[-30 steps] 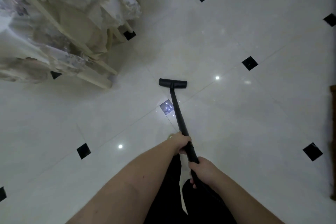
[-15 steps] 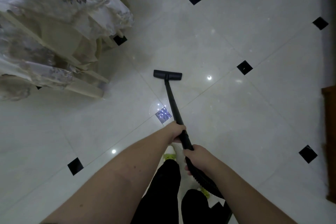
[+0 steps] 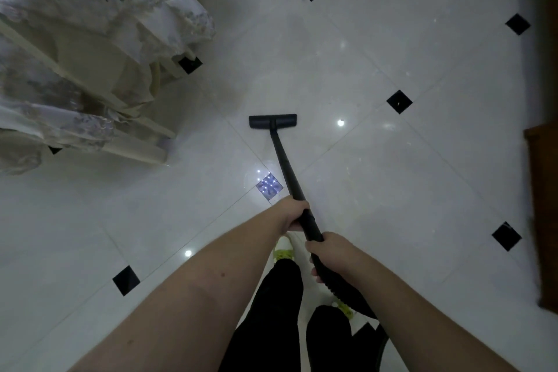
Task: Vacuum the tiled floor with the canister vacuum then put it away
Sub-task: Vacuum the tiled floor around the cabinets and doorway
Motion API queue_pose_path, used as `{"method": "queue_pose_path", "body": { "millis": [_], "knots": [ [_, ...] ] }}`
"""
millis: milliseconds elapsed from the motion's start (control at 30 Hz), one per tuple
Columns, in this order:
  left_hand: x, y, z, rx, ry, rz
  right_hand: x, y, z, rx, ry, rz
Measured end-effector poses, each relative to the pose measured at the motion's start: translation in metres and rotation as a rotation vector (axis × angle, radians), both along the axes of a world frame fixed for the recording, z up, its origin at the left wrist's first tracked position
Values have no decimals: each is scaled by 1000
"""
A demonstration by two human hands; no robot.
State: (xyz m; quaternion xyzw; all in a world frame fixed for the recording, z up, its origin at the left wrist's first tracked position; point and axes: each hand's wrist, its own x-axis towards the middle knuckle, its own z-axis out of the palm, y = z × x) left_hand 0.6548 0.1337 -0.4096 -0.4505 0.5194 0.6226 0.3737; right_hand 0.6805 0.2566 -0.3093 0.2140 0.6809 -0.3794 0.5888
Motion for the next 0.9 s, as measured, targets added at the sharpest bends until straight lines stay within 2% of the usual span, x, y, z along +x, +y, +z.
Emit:
{"method": "queue_pose_path", "body": {
  "millis": [267,500,900],
  "knots": [
    [78,68,1,91,-75,-45,83,69,17,117,49,140],
    [126,113,5,122,-104,-182,144,107,30,60,-7,-65],
    [216,211,25,74,-120,-362,250,203,46,11,4,-211]
  ]
}}
